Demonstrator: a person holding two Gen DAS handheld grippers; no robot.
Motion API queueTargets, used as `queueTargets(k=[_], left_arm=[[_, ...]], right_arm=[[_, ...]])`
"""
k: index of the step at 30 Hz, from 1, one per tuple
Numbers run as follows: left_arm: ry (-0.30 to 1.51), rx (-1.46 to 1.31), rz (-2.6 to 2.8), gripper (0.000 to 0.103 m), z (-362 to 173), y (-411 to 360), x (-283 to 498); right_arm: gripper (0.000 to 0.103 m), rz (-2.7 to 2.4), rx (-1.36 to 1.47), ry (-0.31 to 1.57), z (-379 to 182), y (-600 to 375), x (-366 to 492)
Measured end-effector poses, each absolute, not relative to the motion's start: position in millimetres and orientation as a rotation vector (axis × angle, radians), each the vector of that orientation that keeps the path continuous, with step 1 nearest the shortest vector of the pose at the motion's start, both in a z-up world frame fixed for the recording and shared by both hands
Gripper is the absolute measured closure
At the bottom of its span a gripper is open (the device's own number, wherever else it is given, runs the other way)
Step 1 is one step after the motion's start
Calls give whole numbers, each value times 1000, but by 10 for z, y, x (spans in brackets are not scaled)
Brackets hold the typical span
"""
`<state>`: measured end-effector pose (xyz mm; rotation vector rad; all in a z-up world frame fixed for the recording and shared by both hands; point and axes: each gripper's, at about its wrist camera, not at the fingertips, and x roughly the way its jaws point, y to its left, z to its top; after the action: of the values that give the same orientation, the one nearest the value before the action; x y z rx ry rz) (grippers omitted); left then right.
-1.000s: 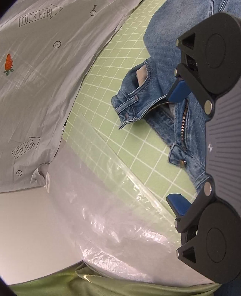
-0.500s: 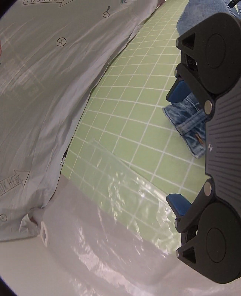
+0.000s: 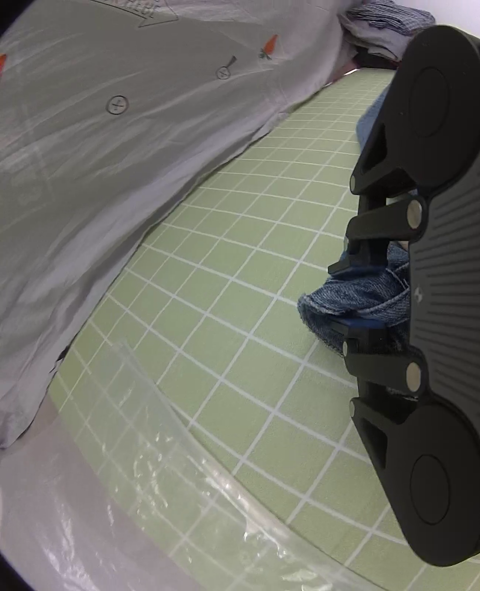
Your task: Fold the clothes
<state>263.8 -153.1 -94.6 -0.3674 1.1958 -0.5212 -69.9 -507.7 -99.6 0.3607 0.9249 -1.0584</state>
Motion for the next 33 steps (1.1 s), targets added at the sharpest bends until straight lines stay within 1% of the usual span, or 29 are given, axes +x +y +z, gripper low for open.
queueTargets(k=[3,4,5,7,8,9,10,11,12,13,15,19,24,26,28,33], left_arm=[[999,-344,-430,85,-560,-1349,2585],[933,-336,-400,90,-432,-1288,2567],[867,-327,-370,90,-303,-1227,2550],[835,-253,-287,81,-295,-1197,2663],[850,-220,-236,76,-324,-1176,2729],[874,-212,-208,68,-352,-1122,2766],[885,-235,-210,58,-369,-1035,2757],[890,-269,-220,51,-384,-936,2730],[896,-284,-218,36,-401,-840,2684],[902,-288,-211,28,-418,-746,2629],[924,-286,-196,28,-481,-561,2509],[1038,-292,-178,28,-755,-219,2166],[1146,-276,-188,28,-991,-46,1639],[1168,-256,-193,28,-1026,-18,1449],[1171,-226,-188,25,-1039,0,1311],[1201,-180,-201,25,-1072,73,1061]], right_arm=[[0,-1063,346,904,-949,-5077,-714],[0,-1064,338,895,-927,-5077,-725],[0,-1064,333,890,-914,-5079,-735],[0,-1060,327,886,-910,-5087,-747],[0,-1058,324,885,-907,-5091,-753],[0,-1054,327,885,-912,-5095,-754],[0,-1047,337,889,-923,-5098,-752],[0,-1043,343,890,-929,-5095,-751],[0,-1040,345,889,-926,-5077,-755],[0,-1036,344,885,-920,-5049,-760],[0,-1028,344,883,-917,-4995,-768],[0,-1011,351,908,-976,-4907,-762],[0,-997,353,922,-996,-4808,-771],[0,-993,355,920,-977,-4774,-786],[0,-988,356,912,-942,-4720,-815],[0,-954,338,907,-864,-4515,-954]])
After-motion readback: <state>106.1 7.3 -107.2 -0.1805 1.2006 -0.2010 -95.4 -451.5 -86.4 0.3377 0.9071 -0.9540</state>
